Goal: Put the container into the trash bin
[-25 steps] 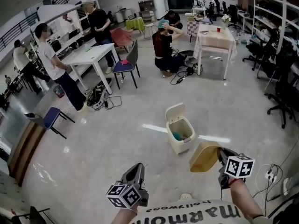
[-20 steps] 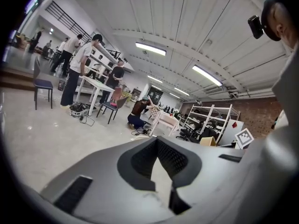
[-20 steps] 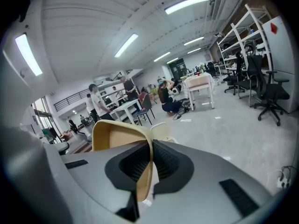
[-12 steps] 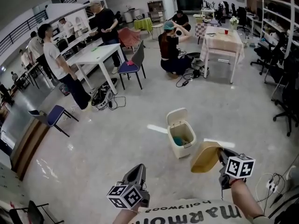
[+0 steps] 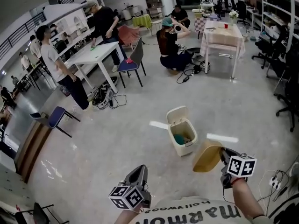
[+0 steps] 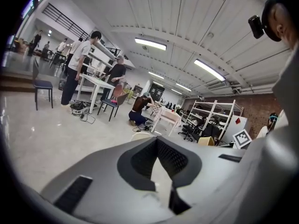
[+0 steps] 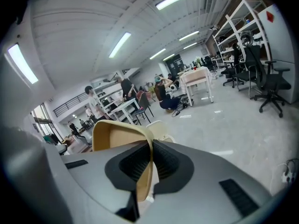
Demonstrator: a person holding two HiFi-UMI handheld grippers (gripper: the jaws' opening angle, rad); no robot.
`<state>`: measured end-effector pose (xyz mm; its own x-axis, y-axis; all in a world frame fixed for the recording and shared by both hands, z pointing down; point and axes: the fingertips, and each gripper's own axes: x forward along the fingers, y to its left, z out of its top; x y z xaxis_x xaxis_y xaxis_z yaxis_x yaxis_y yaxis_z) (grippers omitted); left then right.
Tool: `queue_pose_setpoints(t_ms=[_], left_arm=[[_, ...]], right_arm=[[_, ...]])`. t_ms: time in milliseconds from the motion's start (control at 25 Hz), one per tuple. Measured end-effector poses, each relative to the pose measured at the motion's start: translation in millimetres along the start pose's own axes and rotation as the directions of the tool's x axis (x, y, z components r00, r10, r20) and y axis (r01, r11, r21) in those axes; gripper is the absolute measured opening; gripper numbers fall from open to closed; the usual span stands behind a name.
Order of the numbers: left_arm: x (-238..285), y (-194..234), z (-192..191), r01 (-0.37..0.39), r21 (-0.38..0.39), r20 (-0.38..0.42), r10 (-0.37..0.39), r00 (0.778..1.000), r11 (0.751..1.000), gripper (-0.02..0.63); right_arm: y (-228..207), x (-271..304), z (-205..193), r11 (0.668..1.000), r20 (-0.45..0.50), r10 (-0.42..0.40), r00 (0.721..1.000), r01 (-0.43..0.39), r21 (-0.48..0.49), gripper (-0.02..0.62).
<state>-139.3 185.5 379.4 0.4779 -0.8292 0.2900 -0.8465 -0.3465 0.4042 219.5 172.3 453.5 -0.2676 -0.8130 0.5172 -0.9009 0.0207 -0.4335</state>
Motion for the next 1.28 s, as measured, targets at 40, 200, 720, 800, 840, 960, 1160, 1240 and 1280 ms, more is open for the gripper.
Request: queue_pose_setpoints(t_ms=[40, 200, 720, 800, 840, 960, 1160, 1240, 1280], left_arm=[[0, 1, -1, -0.003, -0.001, -0.005, 0.003, 1.0, 1.0, -0.008], [-1, 7, -3, -0.018, -0.013, -0.021, 0.018, 1.0, 1.0, -0.008], [52, 44, 9, 0.027, -0.055, -0.082, -0.032, 0.996, 0.998, -0.008], [65, 51, 18, 0.045, -0.05, -0.09, -0.05, 0.995, 0.998, -0.008], [72, 54, 22, 0.054, -0.047, -0.094, -0.058, 0.994, 0.997, -0.008], [93, 65, 35, 0.075, -0.044, -0.106, -0.079, 0.991, 0.996, -0.008], [126, 80, 55, 0.122, -0.033, -0.131, -0.125, 0.983, 0.992, -0.008], [139, 85, 61, 0.135, -0.038, -0.144, -0.139, 0.98, 0.99, -0.008], [145, 88, 64, 0.143, -0.041, -0.15, -0.147, 0.978, 0.989, -0.008]], right_arm=[[-1, 2, -3, 1.0, -0.005, 0.0, 1.0, 0.0, 0.01, 0.015], [0, 13, -15, 0.999, -0.033, 0.005, 0.999, -0.003, 0.047, 0.015], [9, 51, -6, 0.996, -0.075, -0.062, 0.995, 0.067, 0.064, 0.015], [15, 60, 0, 0.995, -0.072, -0.07, 0.995, 0.074, 0.06, 0.015], [18, 65, 4, 0.995, -0.07, -0.074, 0.995, 0.079, 0.058, 0.015], [27, 82, 12, 0.994, -0.066, -0.078, 0.995, 0.083, 0.068, 0.015], [37, 108, 20, 0.99, -0.075, -0.103, 0.992, 0.11, 0.092, 0.015], [40, 118, 24, 0.987, -0.08, -0.116, 0.99, 0.123, 0.1, 0.015], [42, 124, 26, 0.986, -0.081, -0.121, 0.989, 0.129, 0.104, 0.015]])
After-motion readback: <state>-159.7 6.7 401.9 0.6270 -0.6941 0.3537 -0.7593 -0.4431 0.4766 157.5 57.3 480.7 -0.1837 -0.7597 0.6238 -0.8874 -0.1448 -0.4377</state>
